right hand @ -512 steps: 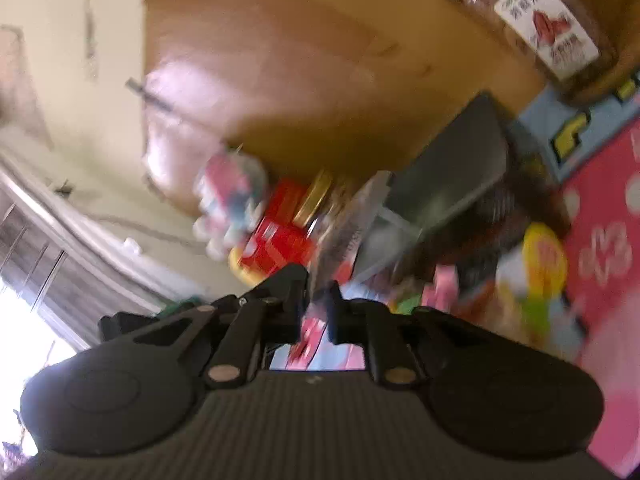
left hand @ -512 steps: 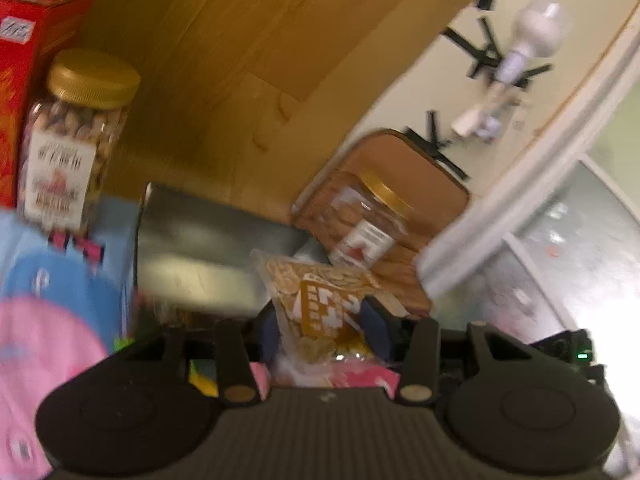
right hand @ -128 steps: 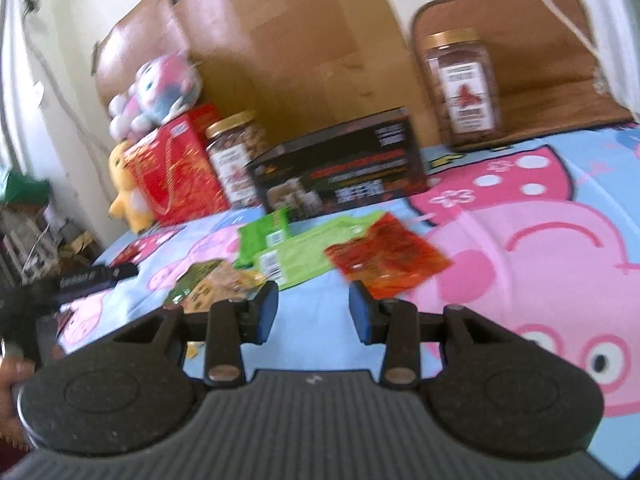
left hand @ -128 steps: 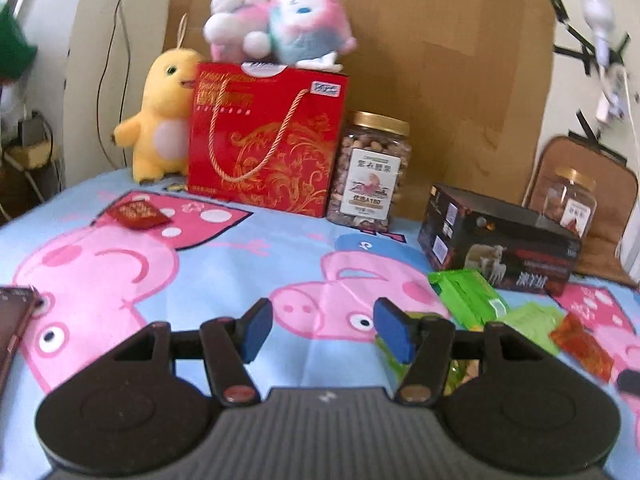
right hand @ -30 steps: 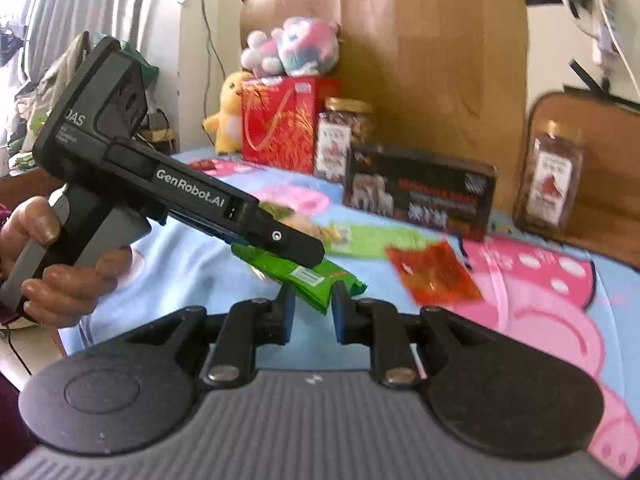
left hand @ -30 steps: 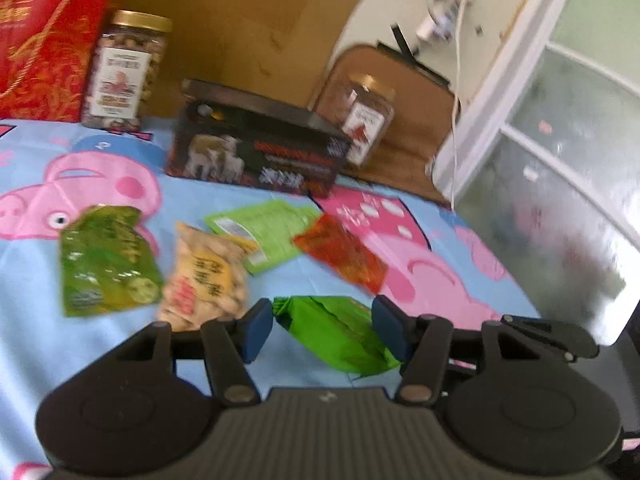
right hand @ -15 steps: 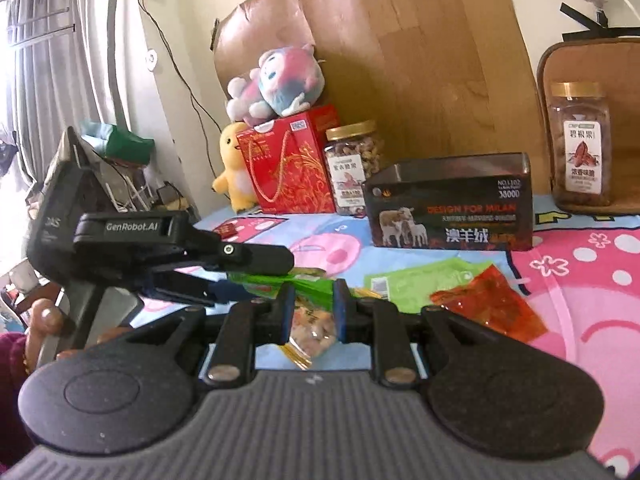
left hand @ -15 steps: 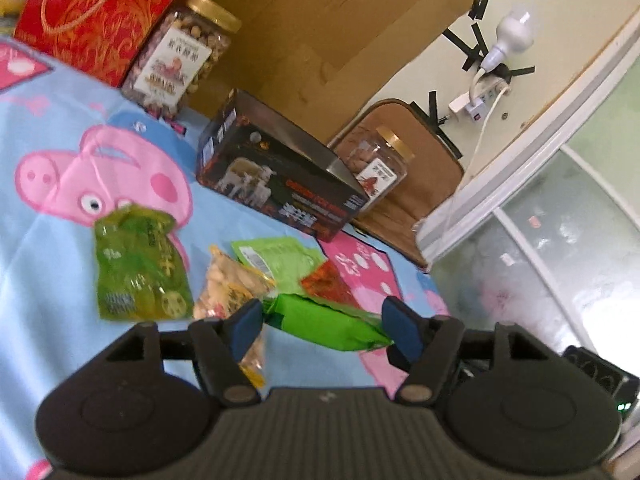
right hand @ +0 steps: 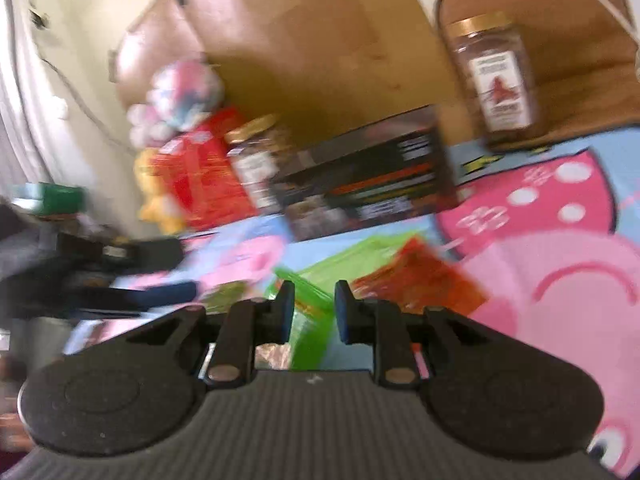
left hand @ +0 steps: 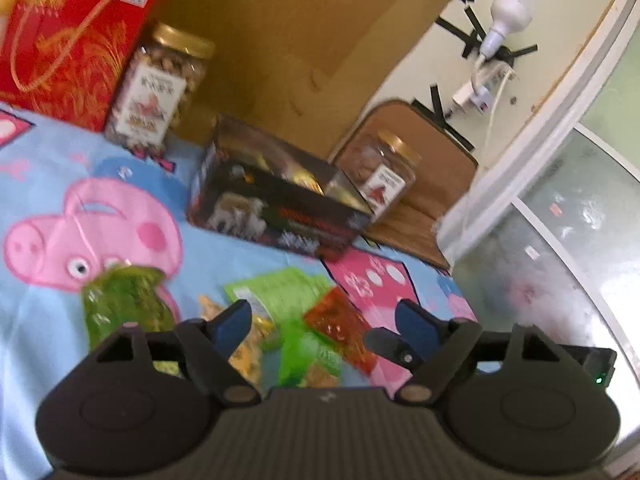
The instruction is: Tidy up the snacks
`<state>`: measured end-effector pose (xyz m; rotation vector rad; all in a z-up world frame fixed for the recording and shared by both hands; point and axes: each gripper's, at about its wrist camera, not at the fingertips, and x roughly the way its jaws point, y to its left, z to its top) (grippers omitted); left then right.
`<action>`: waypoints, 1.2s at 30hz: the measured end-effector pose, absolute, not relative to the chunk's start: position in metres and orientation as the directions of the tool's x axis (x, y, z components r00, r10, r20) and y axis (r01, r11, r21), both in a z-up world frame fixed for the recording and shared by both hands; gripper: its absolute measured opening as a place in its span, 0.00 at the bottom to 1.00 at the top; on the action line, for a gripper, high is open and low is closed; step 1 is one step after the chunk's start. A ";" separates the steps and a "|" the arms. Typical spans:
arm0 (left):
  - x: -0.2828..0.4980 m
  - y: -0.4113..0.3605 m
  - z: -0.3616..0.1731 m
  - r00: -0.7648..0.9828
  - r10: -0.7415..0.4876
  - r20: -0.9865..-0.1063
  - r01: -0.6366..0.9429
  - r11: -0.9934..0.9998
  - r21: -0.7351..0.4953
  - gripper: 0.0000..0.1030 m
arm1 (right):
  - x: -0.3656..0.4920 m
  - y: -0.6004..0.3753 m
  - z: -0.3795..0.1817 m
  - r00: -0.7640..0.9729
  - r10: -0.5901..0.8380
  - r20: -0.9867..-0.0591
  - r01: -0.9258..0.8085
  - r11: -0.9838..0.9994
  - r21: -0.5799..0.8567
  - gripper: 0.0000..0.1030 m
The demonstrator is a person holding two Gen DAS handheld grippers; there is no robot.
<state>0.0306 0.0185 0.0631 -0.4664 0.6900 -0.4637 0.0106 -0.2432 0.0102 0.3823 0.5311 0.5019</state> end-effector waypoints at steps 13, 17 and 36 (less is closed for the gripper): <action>0.029 -0.020 0.034 0.588 -0.567 -0.577 0.359 0.822 -0.442 0.70 | -0.033 -0.225 -0.006 0.710 0.556 -0.432 -0.518 0.828 0.214 0.48; 0.027 -0.036 0.027 0.596 -0.500 -0.629 0.372 0.866 -0.336 0.70 | -0.034 -0.204 -0.009 0.708 0.534 -0.462 -0.564 0.822 0.085 0.48; 0.040 -0.045 0.091 0.694 -0.500 -0.517 0.437 0.864 -0.249 0.53 | -0.003 -0.219 0.032 0.787 0.540 -0.300 -0.534 0.839 0.109 0.28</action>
